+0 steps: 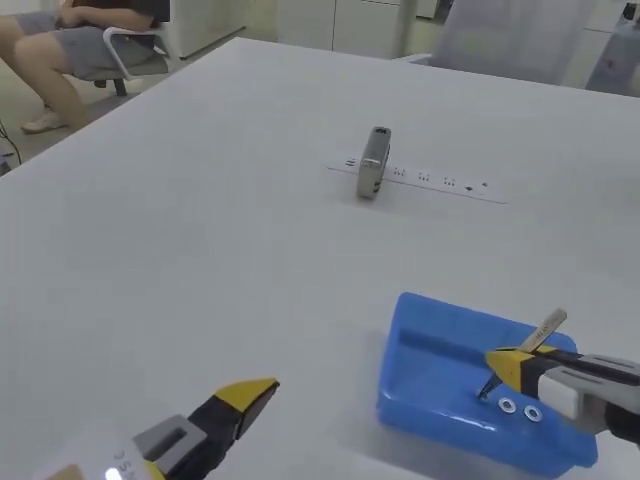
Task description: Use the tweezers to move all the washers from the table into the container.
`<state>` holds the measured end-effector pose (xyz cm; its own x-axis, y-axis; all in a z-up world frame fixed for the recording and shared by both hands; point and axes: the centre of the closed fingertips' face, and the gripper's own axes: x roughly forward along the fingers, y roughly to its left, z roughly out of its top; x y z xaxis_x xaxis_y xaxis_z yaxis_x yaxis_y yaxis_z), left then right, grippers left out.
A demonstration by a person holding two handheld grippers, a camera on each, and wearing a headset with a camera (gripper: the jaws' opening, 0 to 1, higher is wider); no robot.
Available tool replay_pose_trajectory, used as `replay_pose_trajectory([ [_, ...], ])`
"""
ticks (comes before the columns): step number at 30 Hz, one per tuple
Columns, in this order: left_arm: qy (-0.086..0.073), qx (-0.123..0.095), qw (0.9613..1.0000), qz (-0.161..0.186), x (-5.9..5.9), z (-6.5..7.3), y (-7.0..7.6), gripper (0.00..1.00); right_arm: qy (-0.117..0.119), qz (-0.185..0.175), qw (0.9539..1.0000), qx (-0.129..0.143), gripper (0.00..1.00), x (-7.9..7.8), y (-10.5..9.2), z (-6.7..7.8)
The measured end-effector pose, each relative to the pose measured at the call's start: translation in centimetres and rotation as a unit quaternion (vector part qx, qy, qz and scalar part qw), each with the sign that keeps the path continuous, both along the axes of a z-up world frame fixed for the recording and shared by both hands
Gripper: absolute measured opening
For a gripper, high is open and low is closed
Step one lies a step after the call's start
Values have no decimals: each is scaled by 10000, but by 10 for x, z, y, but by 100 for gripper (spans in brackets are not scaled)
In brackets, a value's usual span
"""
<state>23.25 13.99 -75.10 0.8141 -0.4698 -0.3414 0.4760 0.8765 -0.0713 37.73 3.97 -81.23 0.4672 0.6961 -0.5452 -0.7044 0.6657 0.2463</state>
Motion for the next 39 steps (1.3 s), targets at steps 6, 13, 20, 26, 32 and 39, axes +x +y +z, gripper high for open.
replay_pose_trajectory([
  [6,-6,-9,10000,4,0,0,0,70,-102,-28,9999,79,4,-3,-3,10],
  [13,4,-25,10000,12,0,0,0,70,-331,-87,9989,322,4,-10,-6,36],
  [20,12,-35,10000,-1,0,-1,0,69,-386,8,9980,506,4,-30,-3,50],
  [26,32,-54,10000,-19,0,-1,-1,68,-298,274,9966,718,4,-63,5,52],
  [32,58,-73,9999,-69,-1,-2,-2,66,-43,564,9952,798,4,-91,9,43],
  [39,70,-82,9999,-95,-1,-2,-3,65,408,553,9942,824,4,-106,8,17],
])
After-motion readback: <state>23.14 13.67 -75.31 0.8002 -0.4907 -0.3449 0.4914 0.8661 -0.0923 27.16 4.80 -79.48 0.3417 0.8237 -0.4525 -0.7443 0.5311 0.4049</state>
